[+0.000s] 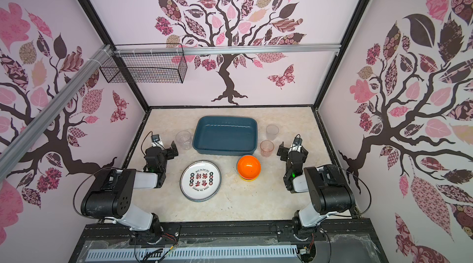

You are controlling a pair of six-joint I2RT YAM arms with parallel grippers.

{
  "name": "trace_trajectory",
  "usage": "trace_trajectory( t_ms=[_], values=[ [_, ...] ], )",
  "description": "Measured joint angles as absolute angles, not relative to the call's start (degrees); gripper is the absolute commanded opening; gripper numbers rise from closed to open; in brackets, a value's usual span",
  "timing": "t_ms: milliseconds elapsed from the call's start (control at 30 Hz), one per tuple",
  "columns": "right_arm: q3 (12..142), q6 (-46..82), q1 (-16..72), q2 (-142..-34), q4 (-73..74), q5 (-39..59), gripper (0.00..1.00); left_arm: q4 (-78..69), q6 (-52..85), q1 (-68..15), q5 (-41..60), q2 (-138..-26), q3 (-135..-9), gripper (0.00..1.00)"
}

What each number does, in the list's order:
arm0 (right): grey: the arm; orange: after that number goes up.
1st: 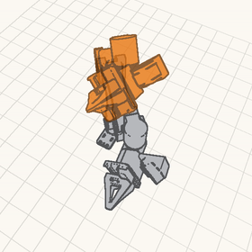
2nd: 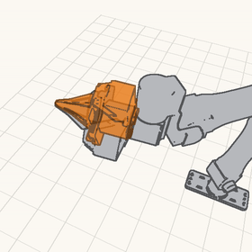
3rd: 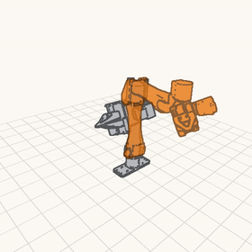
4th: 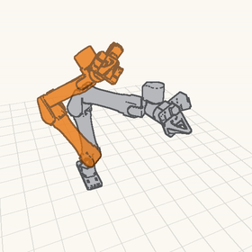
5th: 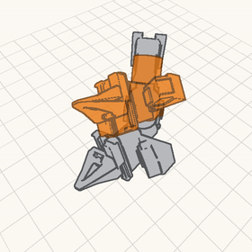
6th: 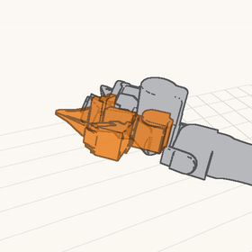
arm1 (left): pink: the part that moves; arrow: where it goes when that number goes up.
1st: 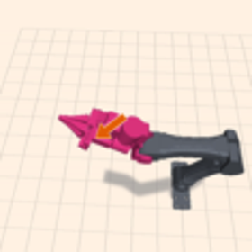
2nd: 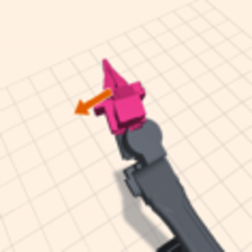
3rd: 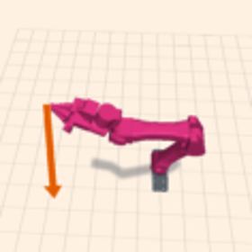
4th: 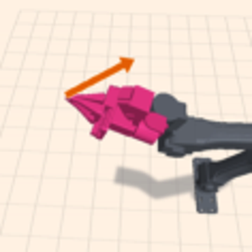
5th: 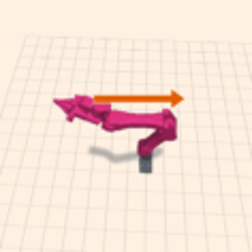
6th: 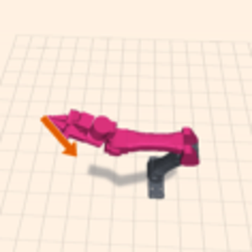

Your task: Place the mixed dishes into the plastic bin

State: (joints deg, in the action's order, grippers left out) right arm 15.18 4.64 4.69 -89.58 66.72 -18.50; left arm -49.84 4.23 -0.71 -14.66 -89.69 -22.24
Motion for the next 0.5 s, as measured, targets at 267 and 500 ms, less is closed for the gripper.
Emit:
trace_trajectory(
  t_ms=[267, 500],
  values=[
    [15.2, 4.6, 4.7, -89.6, 66.7, -18.5, 1.0, -49.8, 4.2, -0.7, -14.7, -89.7, -22.2, 0.98],
    [18.4, 3.4, 4.7, -85.1, 57.6, -15.6, 1.0, -42.8, 4.7, -0.8, -17.1, -84.9, -23.0, 0.99]
  ],
)
